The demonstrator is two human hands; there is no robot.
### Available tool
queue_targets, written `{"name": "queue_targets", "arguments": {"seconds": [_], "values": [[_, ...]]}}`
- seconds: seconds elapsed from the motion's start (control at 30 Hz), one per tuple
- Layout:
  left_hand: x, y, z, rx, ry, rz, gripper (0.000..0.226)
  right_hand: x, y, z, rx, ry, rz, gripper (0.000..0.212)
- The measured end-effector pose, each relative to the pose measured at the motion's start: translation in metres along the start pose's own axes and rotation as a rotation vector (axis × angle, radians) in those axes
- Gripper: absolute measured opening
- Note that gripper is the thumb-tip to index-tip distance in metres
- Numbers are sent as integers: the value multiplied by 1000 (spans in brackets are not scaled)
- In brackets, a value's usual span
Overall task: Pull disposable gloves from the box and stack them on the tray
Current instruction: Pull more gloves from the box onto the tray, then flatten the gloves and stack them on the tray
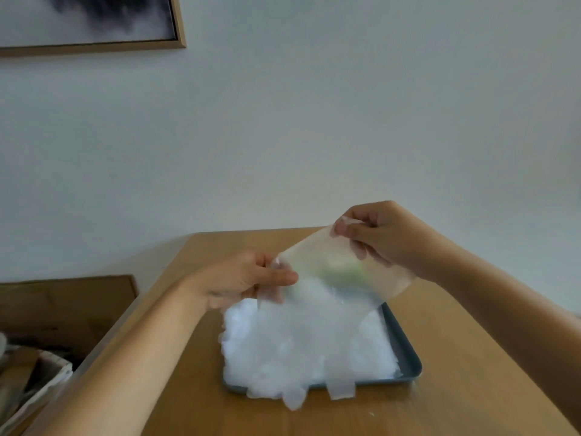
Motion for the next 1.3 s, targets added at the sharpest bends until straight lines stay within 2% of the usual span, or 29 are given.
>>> {"name": "queue_targets", "arguments": {"seconds": [0.1,0.2,0.23,0.3,0.37,0.53,0.6,0.77,0.87,0.93,1.0,1.03,1.13,1.27,1.3], "values": [[-7,-24,16,-156,-71,-49,35,-1,11,-21,177,98,-42,23],[-11,-42,15,-33,-114,-113,60,0,27,-38,388,193,-68,23],[-12,-46,13,-16,-134,-103,59,1,32,-44,449,222,-76,23],[-11,-51,6,9,-158,-84,33,3,38,-56,498,267,-91,24],[-9,-56,4,107,-203,-102,18,4,39,-67,450,273,-108,24],[19,-49,44,378,-350,-67,30,-3,33,-98,39,177,-103,19],[30,-46,65,556,-410,-51,29,-9,34,-114,-70,152,-75,16],[33,-52,102,714,-551,4,30,-21,32,-147,-175,189,-49,13],[27,-69,97,921,-643,-74,18,-20,33,-152,-187,201,-37,13],[26,-75,75,1067,-564,-295,16,-19,35,-152,-170,209,-22,14],[21,-65,41,1025,-327,-568,9,-18,35,-151,-160,217,-22,13],[19,-52,28,979,-218,-617,10,-18,35,-151,-157,222,-26,13],[23,-1,15,889,-21,-559,7,-19,34,-151,-165,228,-43,12],[4,49,-19,930,369,-723,5,-22,36,-149,-180,220,-50,12],[1,57,-22,917,415,-718,7,-22,36,-149,-178,222,-51,12]]}}
Point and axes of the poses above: each hand's wrist, its own x-axis towards the middle knuckle, its own y-axis out of the palm, z = x × y, the point moved 8 cm from there along x, towards the middle knuckle, and after that the axes turned 10 degrees about x, right-handed, at the moved point
